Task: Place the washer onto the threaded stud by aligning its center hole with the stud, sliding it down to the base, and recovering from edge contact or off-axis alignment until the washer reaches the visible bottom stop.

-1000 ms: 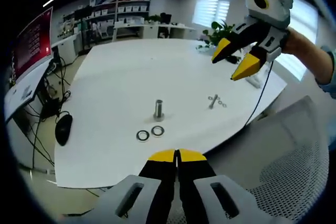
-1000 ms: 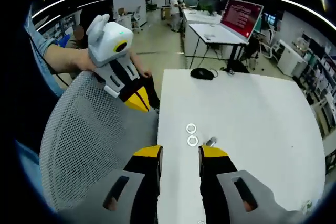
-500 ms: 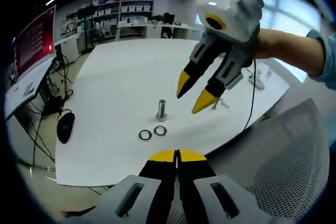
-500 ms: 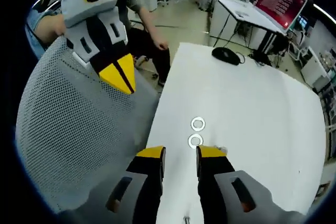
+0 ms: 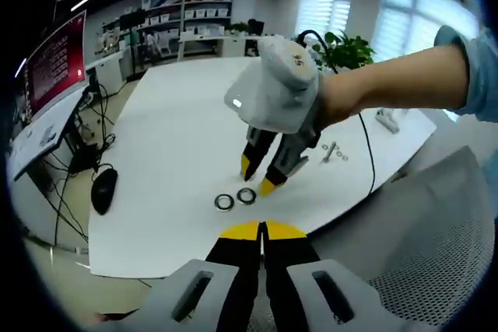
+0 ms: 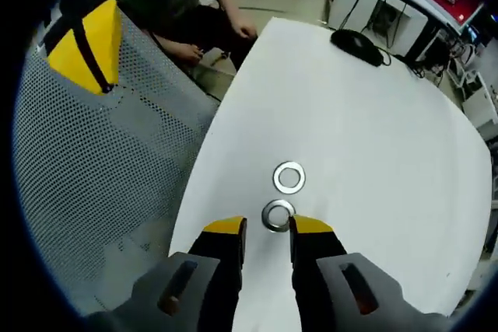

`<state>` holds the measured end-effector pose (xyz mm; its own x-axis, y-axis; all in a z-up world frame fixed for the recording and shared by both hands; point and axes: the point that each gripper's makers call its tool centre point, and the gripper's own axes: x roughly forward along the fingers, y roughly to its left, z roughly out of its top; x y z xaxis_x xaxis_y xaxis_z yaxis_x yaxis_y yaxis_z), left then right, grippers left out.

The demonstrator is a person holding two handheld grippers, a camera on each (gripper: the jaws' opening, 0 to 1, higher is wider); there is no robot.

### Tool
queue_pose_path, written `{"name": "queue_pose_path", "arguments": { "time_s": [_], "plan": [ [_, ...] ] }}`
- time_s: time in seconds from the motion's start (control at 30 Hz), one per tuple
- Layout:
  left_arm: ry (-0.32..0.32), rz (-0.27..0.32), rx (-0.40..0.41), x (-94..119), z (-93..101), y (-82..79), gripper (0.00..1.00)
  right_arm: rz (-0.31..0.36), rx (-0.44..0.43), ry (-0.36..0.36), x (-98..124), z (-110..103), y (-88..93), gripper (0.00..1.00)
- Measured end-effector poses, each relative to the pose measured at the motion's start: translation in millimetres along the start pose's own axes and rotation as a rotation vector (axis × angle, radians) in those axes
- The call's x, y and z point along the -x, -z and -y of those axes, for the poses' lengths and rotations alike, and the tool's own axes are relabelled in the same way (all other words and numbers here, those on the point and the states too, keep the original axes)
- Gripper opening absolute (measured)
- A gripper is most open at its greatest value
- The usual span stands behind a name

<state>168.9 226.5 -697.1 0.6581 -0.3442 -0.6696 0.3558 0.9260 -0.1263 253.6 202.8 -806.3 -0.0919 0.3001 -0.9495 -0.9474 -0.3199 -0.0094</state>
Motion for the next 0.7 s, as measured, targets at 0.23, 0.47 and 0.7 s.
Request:
{"name": "queue_pose_path", "arguments": {
  "time_s": [0.23,0.47,0.7],
  "plan": [
    [-0.007,0.010,0.009,0.6,-1.3,-1.4,0.00,-0.068,0.004,0.011,-19.6,6.9,9.6,0.30],
    [-0.009,0.016,0.010,0.8,-1.1,-2.4,0.00,-0.093,0.008,0.008,-31.4,5.8,14.5,0.32],
    [-0.003,0.010,0.013,0.3,-0.3,-1.3,0.00,-0.099,0.006,-0.002,-34.2,6.5,16.2,0.26]
  ]
}}
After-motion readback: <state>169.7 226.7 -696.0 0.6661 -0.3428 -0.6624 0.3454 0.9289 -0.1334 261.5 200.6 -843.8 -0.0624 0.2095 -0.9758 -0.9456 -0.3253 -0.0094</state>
